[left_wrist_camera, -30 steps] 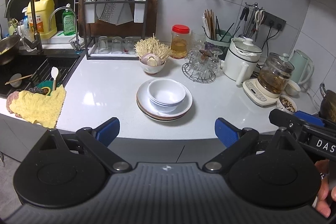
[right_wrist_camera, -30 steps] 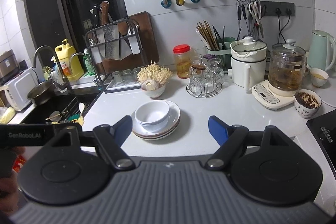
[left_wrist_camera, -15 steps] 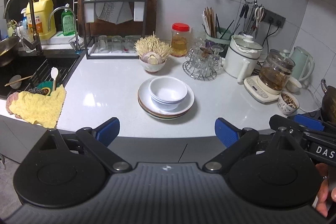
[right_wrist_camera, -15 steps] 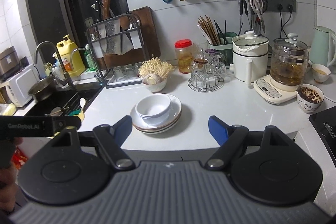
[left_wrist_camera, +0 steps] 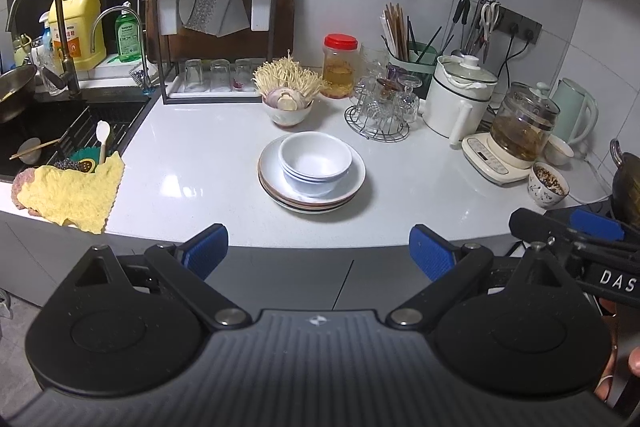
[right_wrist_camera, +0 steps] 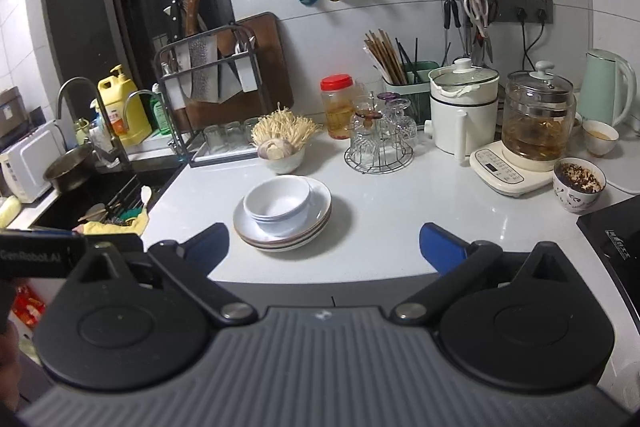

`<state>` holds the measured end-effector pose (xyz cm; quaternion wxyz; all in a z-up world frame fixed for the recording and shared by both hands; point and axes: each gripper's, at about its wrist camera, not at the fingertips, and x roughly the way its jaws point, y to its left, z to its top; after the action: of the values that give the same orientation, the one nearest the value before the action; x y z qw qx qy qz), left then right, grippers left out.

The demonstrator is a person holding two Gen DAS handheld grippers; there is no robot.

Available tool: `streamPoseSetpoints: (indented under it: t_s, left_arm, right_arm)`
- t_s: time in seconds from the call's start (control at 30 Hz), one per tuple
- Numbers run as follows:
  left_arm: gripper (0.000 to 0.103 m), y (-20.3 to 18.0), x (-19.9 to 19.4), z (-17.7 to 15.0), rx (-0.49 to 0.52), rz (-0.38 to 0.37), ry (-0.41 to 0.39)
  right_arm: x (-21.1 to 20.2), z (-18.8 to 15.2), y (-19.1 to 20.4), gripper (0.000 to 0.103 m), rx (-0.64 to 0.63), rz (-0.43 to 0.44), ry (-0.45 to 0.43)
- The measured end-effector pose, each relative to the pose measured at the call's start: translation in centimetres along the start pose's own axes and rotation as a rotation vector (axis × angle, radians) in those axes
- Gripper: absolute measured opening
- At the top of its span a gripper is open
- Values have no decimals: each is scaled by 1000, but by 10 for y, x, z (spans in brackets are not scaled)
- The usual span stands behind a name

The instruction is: Organize plates and bowls

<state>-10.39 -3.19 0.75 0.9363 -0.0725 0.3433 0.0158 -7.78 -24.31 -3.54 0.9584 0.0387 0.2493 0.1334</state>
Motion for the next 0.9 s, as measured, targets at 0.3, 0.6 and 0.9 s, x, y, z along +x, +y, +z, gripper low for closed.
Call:
streamPoseSetpoints:
  t_s: [0.3,0.6,0.9]
  left_arm:
    - [99,0,-5,-3,-8,-7,-2]
    - [99,1,-5,-13,-14,7,19]
    - [99,2,-9,-19,-19,11,6]
  right_arm:
    - [-4,2,-1,103,-4,10,-7]
    - [-6,1,-5,103,-6,16,-1]
    - [-9,-4,-3,103,-24,17,-3]
